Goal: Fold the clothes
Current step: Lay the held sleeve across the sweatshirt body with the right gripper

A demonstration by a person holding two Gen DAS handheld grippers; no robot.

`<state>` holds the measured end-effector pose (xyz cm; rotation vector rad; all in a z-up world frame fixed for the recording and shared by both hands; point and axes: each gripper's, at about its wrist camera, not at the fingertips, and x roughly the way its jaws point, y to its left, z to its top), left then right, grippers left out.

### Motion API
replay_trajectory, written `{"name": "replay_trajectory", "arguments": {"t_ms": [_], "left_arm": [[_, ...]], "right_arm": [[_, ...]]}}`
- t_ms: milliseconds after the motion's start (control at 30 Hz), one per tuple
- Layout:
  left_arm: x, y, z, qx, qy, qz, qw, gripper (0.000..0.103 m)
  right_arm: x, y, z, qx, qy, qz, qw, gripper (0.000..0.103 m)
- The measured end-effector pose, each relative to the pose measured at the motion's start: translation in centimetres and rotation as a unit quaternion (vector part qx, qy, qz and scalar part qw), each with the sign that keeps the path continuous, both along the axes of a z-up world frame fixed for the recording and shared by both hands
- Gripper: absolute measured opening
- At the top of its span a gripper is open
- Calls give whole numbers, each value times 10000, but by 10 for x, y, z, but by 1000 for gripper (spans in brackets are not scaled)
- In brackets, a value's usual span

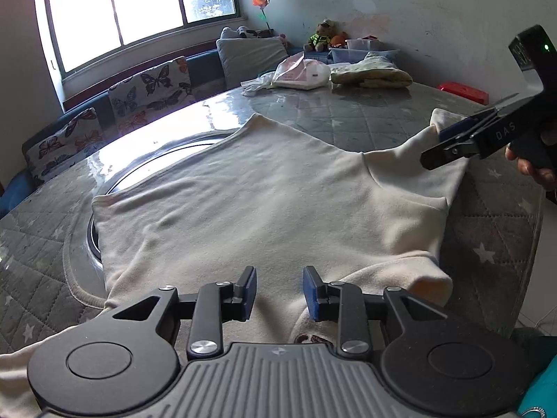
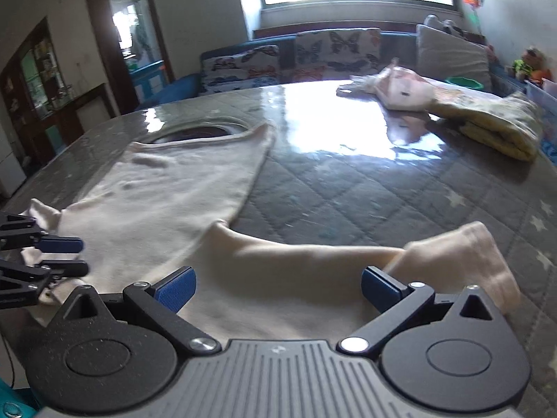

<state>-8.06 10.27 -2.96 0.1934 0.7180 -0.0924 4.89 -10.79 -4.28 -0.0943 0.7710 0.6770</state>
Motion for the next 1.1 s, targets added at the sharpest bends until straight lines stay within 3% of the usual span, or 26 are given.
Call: {"name": "replay_trajectory", "arguments": {"t_ms": [333,667,767,1000,1100], "left_arm": [[1,1,0,18,4,47,10000,38],[1,0,0,72,21,86,9999,43],[1,1,0,68,27,95,9999,44],[2,2,-1,87,13,94,9999,46],[2,2,-1,90,9,115,9999,47]], "right_arm": [[18,-53,1,-103,-100,-1076,9941,102],[24,-23,0,200,-291,-297,9989,102],[32,-23,-4,196,-207,-319,9991,102],[46,-57,-7,14,-195,-939,9954,102],[40,-61,-1,-110,-347,-1020,9941,102]]}}
